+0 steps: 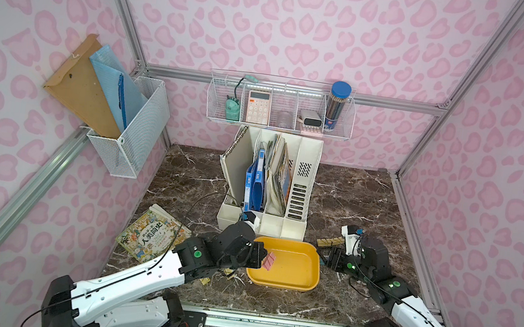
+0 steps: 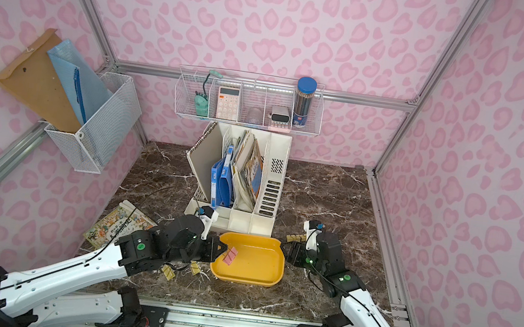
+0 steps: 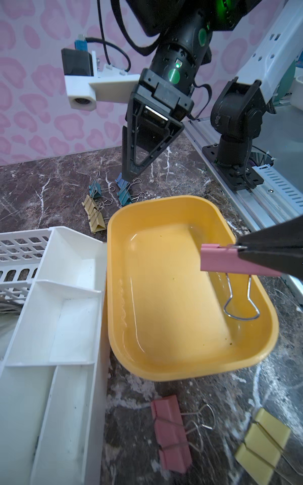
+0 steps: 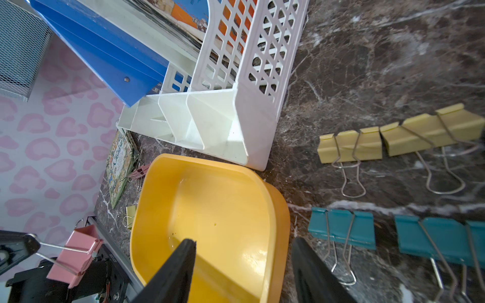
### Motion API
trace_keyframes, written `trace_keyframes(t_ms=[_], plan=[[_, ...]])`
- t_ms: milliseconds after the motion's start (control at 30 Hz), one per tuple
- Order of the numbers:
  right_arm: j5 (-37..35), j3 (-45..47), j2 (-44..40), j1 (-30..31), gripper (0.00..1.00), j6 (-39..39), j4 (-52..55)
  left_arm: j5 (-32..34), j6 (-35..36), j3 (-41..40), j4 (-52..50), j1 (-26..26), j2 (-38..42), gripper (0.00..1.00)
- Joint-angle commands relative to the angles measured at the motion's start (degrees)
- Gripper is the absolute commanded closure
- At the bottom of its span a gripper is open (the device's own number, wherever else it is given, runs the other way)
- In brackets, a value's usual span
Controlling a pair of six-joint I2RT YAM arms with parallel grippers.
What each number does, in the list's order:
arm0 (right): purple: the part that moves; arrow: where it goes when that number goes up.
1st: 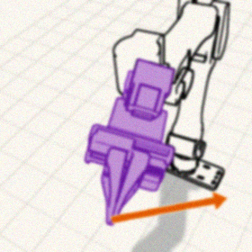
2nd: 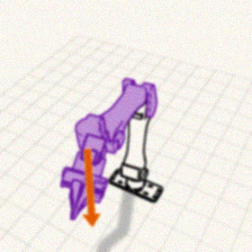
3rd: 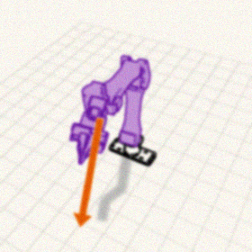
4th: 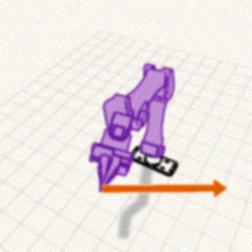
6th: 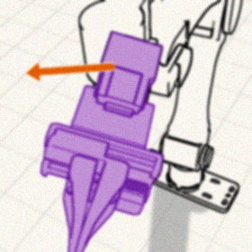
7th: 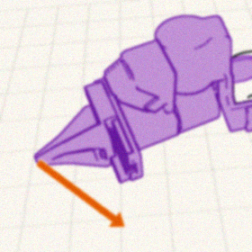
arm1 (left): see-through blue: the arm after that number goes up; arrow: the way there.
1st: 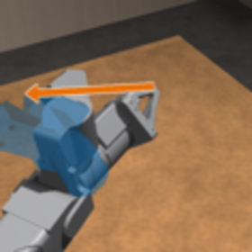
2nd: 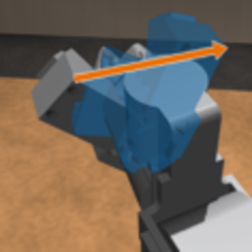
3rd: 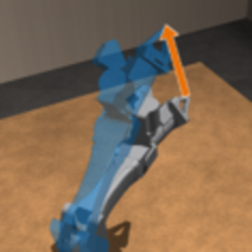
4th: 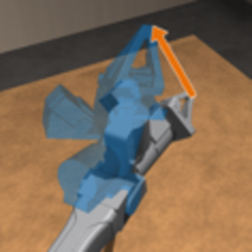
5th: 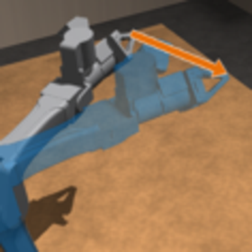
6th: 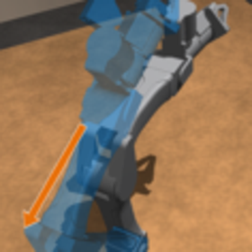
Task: Take out the binder clips from the storage box
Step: Move the storage box to the center of the board.
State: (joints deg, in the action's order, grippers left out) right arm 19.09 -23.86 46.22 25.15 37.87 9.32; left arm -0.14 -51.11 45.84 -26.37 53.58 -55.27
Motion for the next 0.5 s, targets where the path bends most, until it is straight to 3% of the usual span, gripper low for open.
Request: trace_keyframes(t_ms=[0, 267, 467], plan=[[-1.24, -0.03, 0.06, 0.60, 0.38, 1.63, -2.33, 2.30, -1.17, -1.42, -4.56, -0.06, 2.89, 1.00], [-3.79, -2.28, 2.84, 4.15, 0.37, 2.47, -2.74, -0.32, -2.81, -7.17, -8.43, -0.06, 7.37, 1.00], [-4.67, -3.04, 4.38, 5.54, 0.36, 2.82, -3.27, 1.99, -3.63, -10.21, -11.63, -0.06, 10.35, 1.00]])
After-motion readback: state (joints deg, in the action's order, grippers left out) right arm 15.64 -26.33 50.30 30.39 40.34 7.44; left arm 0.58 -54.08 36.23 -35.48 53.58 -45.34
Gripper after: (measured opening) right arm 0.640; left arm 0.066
